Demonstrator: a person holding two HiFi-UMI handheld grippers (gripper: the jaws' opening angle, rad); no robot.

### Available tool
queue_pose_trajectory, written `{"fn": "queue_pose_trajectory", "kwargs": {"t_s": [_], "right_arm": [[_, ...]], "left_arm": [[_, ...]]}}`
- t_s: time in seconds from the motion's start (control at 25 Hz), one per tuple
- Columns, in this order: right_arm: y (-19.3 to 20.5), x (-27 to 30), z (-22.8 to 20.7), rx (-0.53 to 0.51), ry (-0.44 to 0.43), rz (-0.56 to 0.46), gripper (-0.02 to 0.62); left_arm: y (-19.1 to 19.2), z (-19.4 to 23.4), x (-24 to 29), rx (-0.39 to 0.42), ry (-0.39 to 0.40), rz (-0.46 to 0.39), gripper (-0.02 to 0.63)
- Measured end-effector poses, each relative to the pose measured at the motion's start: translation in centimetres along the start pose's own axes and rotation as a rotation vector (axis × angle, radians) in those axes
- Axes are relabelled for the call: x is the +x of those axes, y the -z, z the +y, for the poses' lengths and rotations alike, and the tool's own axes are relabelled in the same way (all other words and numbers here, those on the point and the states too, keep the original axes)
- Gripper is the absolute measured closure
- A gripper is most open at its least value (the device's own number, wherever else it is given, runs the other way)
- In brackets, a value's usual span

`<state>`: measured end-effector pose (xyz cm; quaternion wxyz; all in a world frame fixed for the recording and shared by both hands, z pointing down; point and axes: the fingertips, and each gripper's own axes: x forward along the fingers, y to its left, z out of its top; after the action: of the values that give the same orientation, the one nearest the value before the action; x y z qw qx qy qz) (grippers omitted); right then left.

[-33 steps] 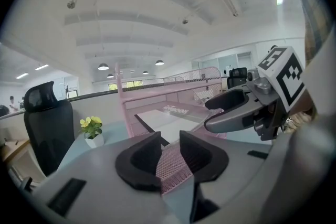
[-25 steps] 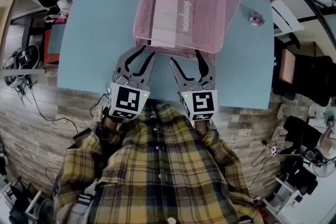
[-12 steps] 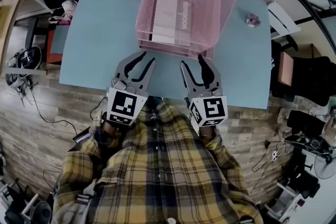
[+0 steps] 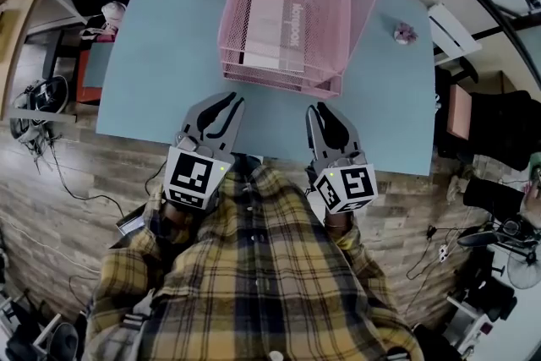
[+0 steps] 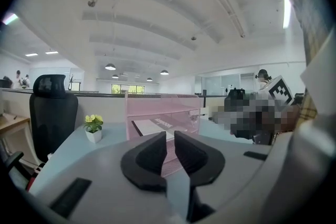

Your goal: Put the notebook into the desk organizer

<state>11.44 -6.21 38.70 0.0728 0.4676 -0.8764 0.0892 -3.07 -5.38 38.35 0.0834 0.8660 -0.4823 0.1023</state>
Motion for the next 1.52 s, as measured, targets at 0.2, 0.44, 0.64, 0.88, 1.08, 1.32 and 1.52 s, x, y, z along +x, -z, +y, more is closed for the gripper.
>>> {"fn": "queue_pose_trajectory", "kwargs": {"t_s": [0.2,0.44,0.64,0.88,1.08,1.32,1.52], "right_arm": [[0.4,-0.9,-0.8,0.03,0.008,-0.002,0.565],[0.8,-1.3,-1.4,0.05,-0.001,0.0,0.592],[1.1,-1.4,-1.9,0.051,0.005,0.008,0.592],[1.2,-0.7,-2.6,0.042,0.008,0.019,0.594],[1.1,-0.3,-2.9,0.039,0.007,0.021,0.594],[1.0,-0.2,-3.0,0.042,0.009,0.021,0.594],[1.0,-0.2,-3.2,0.041,0.015,0.023,0.594]], "left_arm": [[0.3,-0.1,-0.2,-0.027,-0.001,-0.001,0.589],[0.8,0.3,-0.1,-0.052,-0.003,0.004,0.614],[1.0,0.2,0.2,-0.071,0.014,0.005,0.614],[1.3,0.2,1.1,-0.075,0.025,0.022,0.615],[1.4,0.5,1.6,-0.082,0.025,0.028,0.615],[1.2,0.6,1.7,-0.085,0.027,0.03,0.615],[1.2,0.7,1.8,-0.085,0.029,0.03,0.615]]}}
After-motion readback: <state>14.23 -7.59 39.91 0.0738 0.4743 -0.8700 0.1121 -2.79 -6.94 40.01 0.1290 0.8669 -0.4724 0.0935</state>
